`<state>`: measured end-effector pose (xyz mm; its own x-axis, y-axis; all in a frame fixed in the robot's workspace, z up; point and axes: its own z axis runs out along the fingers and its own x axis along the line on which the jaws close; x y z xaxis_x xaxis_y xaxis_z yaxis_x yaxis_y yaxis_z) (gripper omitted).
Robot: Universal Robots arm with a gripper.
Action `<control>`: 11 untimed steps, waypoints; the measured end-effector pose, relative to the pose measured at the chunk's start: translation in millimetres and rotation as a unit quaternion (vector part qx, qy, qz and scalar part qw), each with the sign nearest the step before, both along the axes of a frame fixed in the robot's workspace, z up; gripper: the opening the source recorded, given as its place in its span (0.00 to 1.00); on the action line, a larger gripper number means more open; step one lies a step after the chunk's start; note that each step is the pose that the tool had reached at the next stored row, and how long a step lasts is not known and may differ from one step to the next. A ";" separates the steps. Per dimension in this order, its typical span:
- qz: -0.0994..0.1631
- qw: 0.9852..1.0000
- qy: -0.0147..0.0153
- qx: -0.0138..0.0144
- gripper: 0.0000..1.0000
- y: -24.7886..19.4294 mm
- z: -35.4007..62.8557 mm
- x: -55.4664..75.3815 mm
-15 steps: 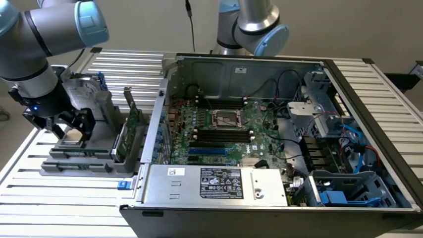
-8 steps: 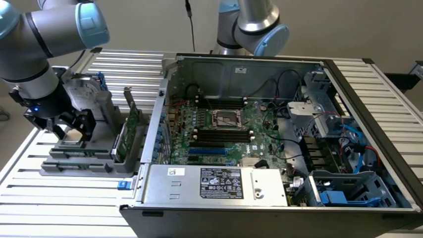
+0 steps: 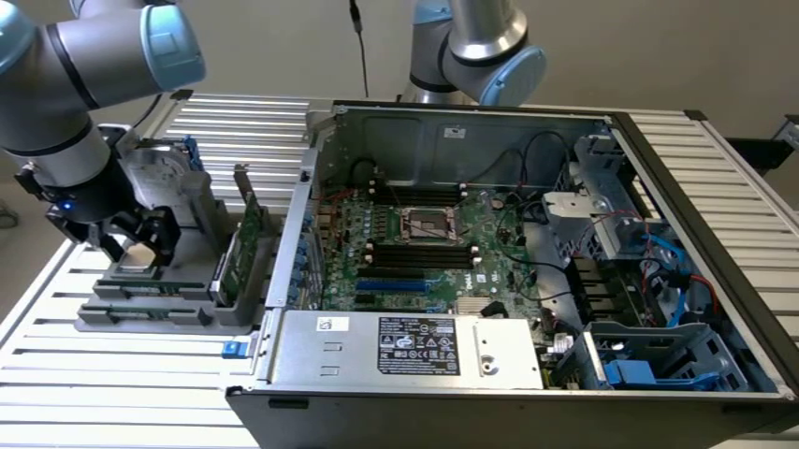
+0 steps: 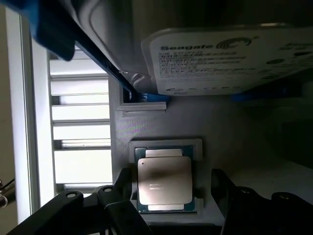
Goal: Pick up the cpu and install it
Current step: 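Pick up the cpu and move it towards the insertion slot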
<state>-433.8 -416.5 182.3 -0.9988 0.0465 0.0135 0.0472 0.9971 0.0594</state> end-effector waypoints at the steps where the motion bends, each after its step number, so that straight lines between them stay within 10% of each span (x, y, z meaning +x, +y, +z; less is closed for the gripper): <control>1: 0.000 1.000 0.000 0.000 0.75 0.1 0.1 -0.4; 11: -0.001 1.000 0.000 0.001 0.75 0.6 0.0 -3.5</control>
<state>-437.4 -415.9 182.3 -0.9987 0.0485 0.0136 0.0492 0.9969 0.0619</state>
